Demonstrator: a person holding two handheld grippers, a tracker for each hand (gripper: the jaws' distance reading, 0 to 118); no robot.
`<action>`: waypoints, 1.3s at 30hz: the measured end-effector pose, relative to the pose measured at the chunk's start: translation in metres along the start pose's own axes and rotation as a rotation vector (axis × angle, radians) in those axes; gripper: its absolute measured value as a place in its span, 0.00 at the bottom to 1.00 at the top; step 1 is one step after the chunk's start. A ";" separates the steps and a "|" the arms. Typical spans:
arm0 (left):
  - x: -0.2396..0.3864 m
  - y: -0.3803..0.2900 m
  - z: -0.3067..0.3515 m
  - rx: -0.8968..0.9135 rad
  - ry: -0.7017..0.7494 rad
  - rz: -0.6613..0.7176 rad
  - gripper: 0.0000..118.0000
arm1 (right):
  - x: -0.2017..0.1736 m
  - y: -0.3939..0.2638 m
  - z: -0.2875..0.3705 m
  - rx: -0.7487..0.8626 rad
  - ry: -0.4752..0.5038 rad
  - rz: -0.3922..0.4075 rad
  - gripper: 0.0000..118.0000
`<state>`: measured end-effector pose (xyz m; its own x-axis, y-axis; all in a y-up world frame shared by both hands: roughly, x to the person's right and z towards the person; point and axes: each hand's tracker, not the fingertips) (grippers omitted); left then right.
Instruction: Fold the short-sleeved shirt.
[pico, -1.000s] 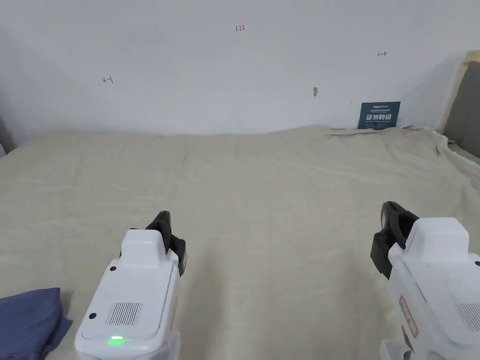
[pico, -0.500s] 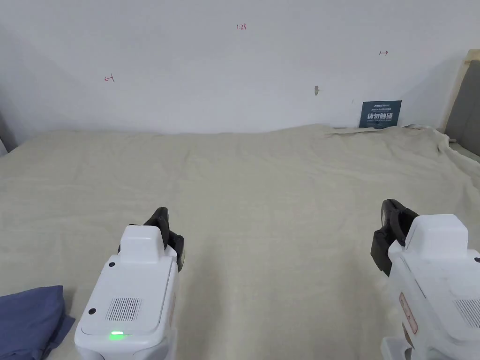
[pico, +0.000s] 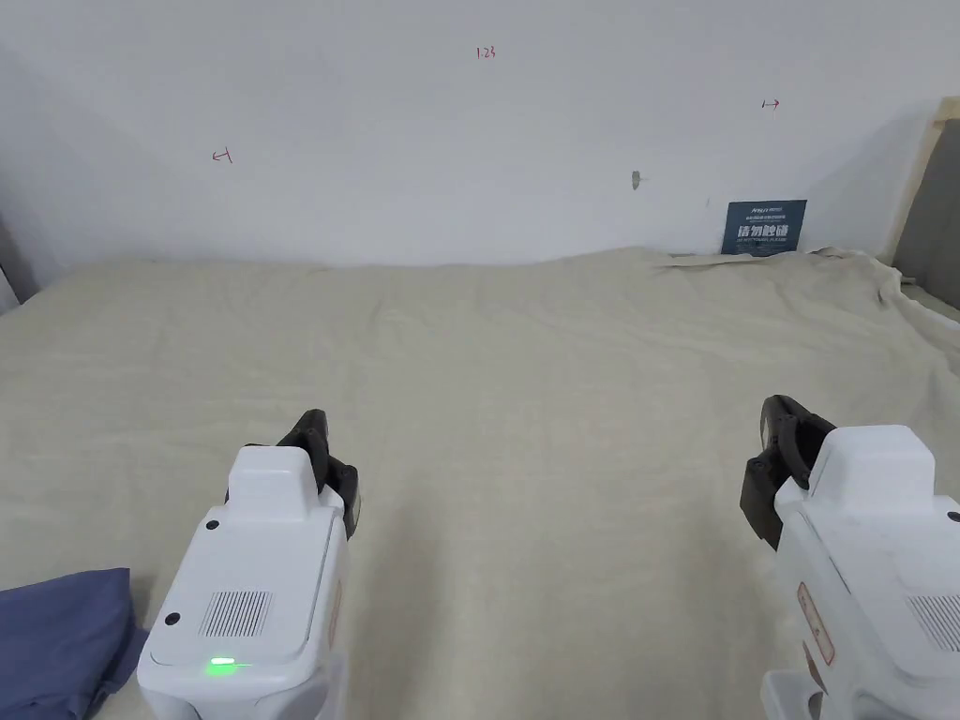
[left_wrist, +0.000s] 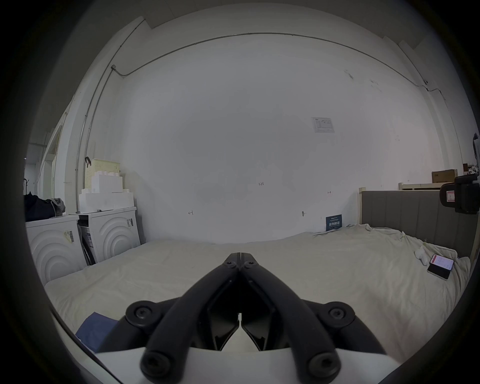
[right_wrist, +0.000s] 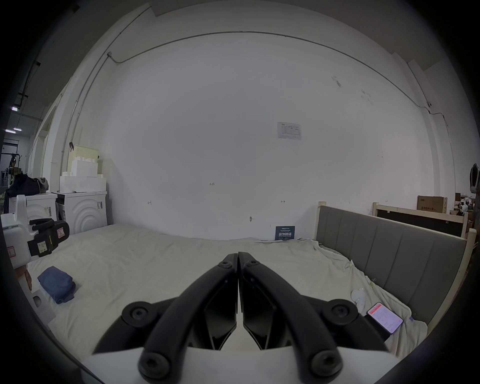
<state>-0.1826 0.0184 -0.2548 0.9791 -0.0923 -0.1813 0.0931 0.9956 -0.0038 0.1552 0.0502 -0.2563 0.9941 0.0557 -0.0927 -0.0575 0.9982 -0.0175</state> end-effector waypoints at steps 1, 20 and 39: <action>0.000 0.000 0.000 0.000 0.001 0.000 0.00 | 0.000 0.000 0.000 0.000 0.000 -0.001 0.00; -0.002 -0.002 0.000 -0.005 0.003 -0.009 0.00 | 0.000 0.001 0.002 0.003 -0.003 0.001 0.00; -0.009 -0.003 0.007 0.000 0.016 0.025 1.00 | 0.004 0.003 0.009 0.005 -0.021 -0.033 0.91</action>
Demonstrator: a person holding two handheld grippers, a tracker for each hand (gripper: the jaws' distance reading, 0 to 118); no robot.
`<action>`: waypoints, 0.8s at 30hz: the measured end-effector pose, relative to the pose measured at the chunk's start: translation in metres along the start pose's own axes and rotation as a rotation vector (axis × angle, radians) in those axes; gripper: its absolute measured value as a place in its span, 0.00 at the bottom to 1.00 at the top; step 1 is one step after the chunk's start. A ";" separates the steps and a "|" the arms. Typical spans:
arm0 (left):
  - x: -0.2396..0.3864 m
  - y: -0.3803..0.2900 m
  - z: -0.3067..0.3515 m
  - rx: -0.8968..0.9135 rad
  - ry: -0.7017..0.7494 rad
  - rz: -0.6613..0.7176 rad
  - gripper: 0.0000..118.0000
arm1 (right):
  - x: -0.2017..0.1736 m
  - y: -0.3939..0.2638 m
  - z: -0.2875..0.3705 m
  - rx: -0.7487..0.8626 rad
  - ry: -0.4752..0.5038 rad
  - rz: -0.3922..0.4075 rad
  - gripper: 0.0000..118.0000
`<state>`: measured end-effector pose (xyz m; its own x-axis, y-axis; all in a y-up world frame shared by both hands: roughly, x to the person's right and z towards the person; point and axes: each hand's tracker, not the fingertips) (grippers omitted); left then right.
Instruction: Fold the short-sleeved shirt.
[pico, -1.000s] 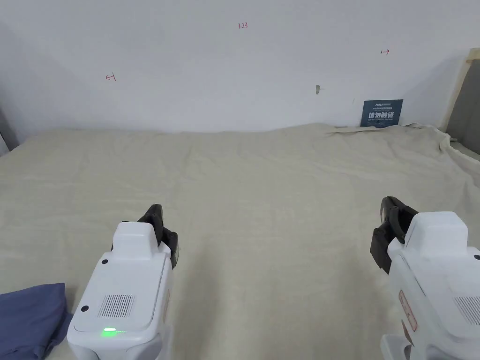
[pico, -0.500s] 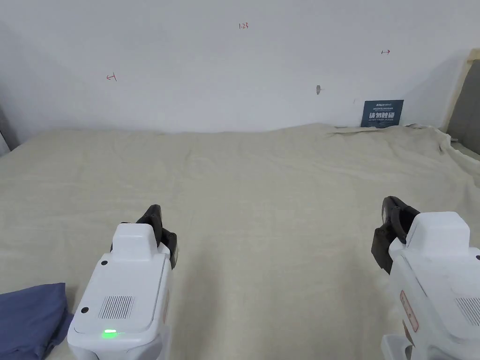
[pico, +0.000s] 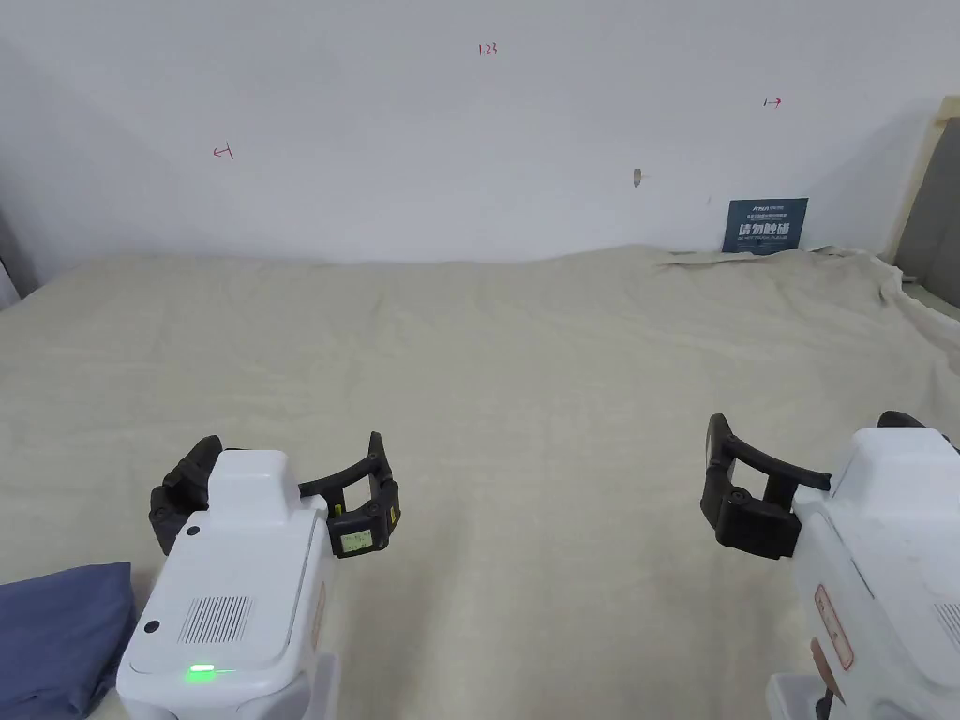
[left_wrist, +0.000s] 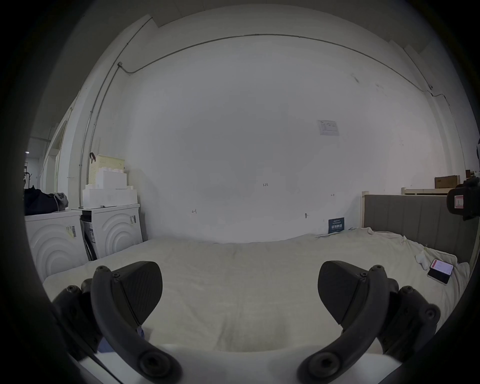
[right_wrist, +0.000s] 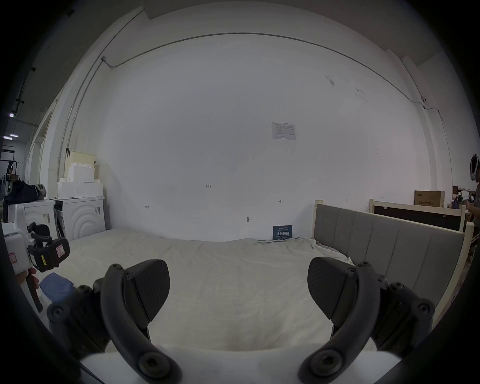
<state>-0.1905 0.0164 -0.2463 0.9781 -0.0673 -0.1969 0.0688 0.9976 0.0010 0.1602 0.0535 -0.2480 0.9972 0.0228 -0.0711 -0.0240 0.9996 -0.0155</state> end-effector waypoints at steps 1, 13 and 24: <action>0.000 0.000 0.001 0.002 0.007 -0.002 1.00 | 0.000 0.000 0.000 0.002 -0.002 -0.001 0.91; -0.001 0.004 0.000 0.011 0.003 -0.017 1.00 | -0.002 0.002 0.002 0.002 -0.007 0.001 0.91; -0.003 0.004 -0.003 0.013 0.002 -0.027 1.00 | -0.005 0.003 0.001 0.009 -0.009 0.019 0.91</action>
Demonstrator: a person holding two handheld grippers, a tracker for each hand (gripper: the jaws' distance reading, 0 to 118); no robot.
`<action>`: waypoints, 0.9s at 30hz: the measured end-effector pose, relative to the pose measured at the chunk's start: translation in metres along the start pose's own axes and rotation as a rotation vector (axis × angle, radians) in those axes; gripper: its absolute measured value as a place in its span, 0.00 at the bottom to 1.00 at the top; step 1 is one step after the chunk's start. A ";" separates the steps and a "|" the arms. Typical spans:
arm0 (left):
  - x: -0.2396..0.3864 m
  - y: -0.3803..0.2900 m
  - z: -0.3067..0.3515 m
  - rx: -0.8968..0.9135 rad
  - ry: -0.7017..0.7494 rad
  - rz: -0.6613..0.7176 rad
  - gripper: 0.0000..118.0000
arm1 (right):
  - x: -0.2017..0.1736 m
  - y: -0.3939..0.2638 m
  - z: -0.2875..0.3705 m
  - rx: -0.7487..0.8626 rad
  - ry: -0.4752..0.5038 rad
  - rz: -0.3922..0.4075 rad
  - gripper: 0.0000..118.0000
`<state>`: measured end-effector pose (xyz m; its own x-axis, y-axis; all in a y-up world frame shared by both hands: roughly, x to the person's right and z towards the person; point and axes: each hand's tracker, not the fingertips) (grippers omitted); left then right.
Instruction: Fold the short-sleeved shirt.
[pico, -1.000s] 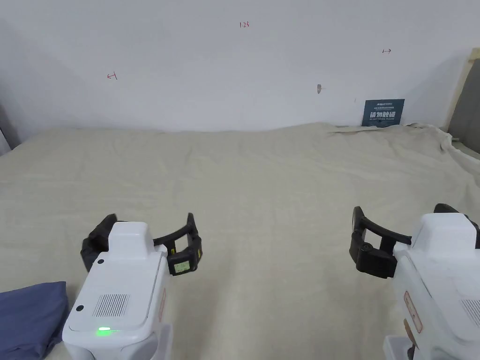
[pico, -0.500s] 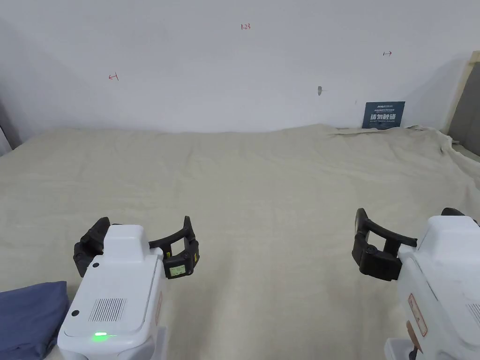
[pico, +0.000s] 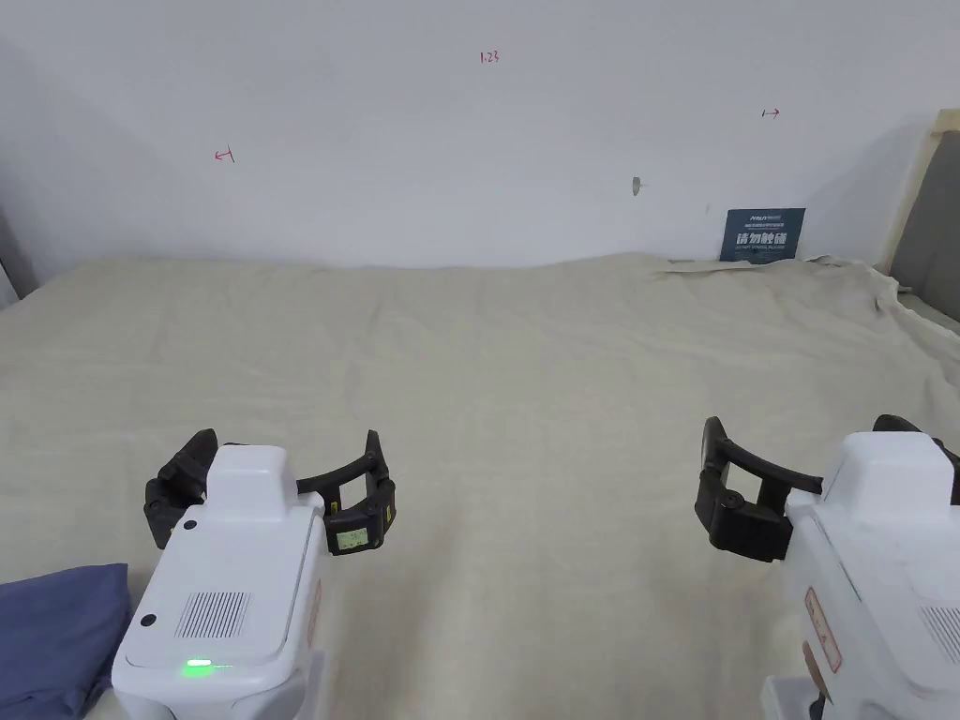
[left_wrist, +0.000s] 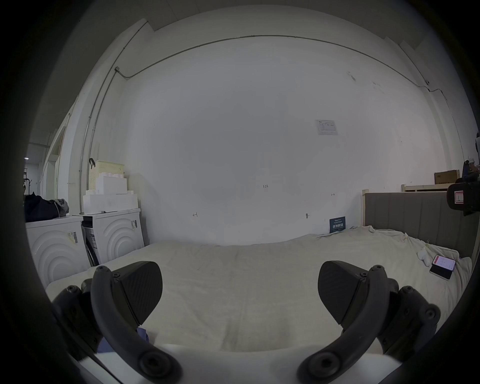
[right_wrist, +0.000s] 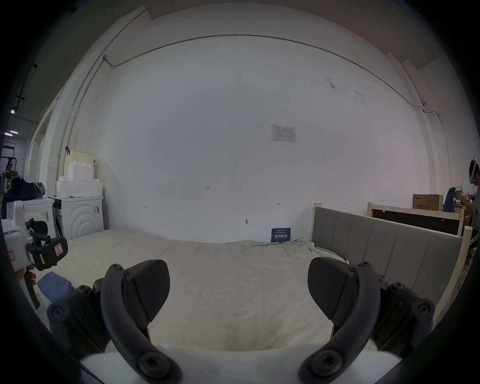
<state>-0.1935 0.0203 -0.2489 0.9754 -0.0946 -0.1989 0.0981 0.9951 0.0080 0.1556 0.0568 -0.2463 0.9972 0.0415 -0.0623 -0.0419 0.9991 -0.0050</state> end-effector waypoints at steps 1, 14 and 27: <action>0.000 0.000 0.000 0.001 0.002 0.000 1.00 | 0.000 0.000 0.000 0.000 0.000 0.000 0.91; -0.002 -0.001 -0.001 -0.003 0.000 -0.003 1.00 | 0.000 -0.001 -0.001 -0.002 0.006 0.000 0.91; -0.003 -0.003 -0.001 -0.013 0.002 -0.005 1.00 | 0.000 -0.001 -0.002 0.000 0.002 -0.002 0.91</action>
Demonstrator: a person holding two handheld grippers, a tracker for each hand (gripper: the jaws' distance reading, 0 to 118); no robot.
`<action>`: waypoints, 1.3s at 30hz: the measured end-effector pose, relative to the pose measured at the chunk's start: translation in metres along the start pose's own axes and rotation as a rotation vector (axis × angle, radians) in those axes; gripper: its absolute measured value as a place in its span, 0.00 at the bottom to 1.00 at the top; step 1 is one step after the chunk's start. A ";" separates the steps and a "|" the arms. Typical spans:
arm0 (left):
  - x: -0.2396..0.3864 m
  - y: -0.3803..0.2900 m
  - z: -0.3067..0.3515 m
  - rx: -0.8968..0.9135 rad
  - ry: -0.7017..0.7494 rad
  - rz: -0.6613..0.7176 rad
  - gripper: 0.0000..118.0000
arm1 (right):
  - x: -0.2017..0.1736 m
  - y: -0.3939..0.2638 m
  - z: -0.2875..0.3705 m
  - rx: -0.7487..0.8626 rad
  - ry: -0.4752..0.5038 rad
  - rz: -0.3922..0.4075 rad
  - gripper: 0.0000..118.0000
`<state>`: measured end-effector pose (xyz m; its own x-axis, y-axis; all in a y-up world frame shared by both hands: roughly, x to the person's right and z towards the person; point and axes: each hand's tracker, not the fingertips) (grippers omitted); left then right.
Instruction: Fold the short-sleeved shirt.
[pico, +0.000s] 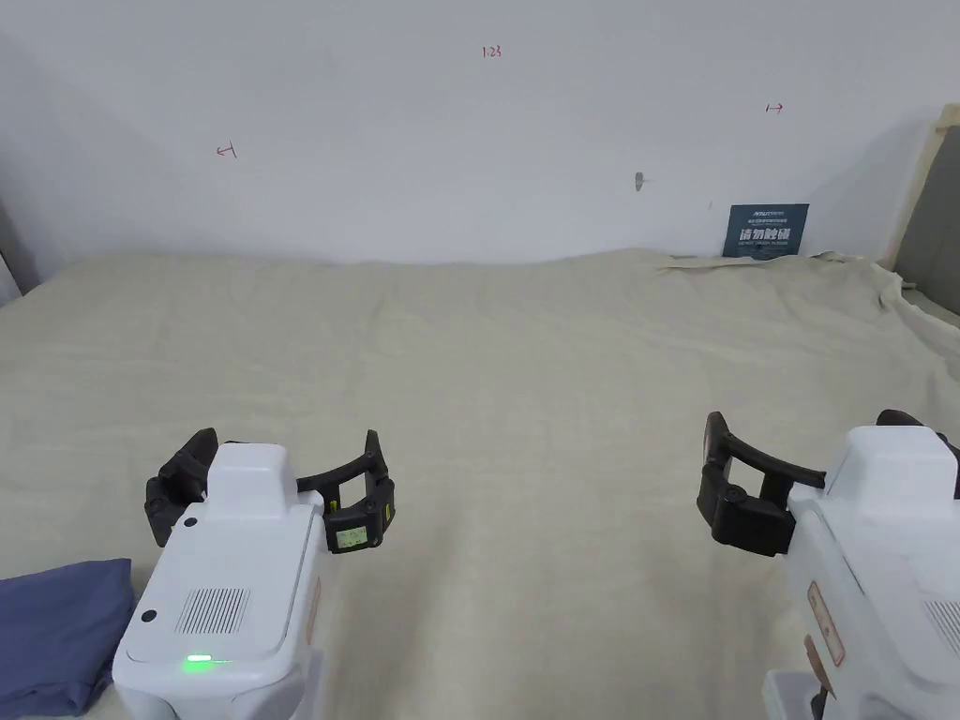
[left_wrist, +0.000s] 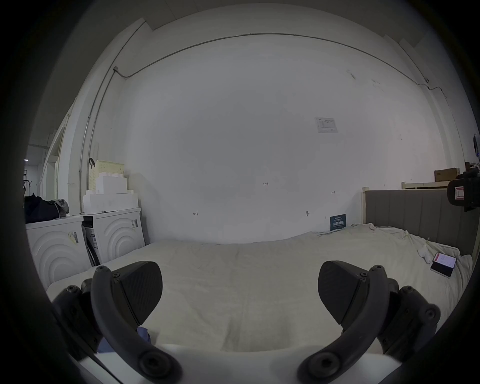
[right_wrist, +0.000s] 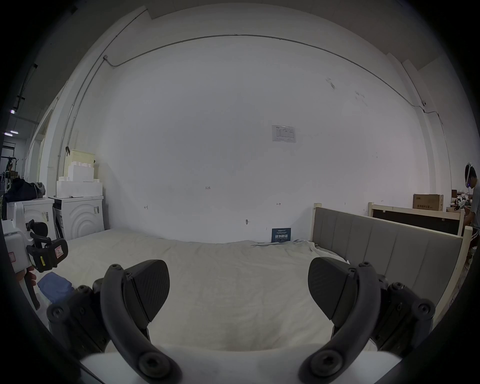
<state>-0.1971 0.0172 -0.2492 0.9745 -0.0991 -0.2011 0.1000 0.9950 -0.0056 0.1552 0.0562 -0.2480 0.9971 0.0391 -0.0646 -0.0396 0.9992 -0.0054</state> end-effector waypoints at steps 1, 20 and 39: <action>0.000 0.000 0.000 -0.001 0.000 0.001 1.00 | 0.000 0.000 0.000 0.000 0.001 0.000 0.91; -0.003 -0.001 0.002 -0.007 -0.001 -0.002 1.00 | -0.001 0.001 -0.004 -0.034 -0.020 -0.015 0.92; -0.006 0.001 0.000 -0.007 -0.009 0.013 1.00 | -0.012 0.028 -0.020 -0.483 -0.182 -0.232 0.92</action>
<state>-0.2031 0.0193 -0.2475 0.9776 -0.0861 -0.1923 0.0858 0.9963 -0.0095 0.1410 0.0838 -0.2673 0.9766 -0.1373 0.1657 0.1995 0.8664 -0.4578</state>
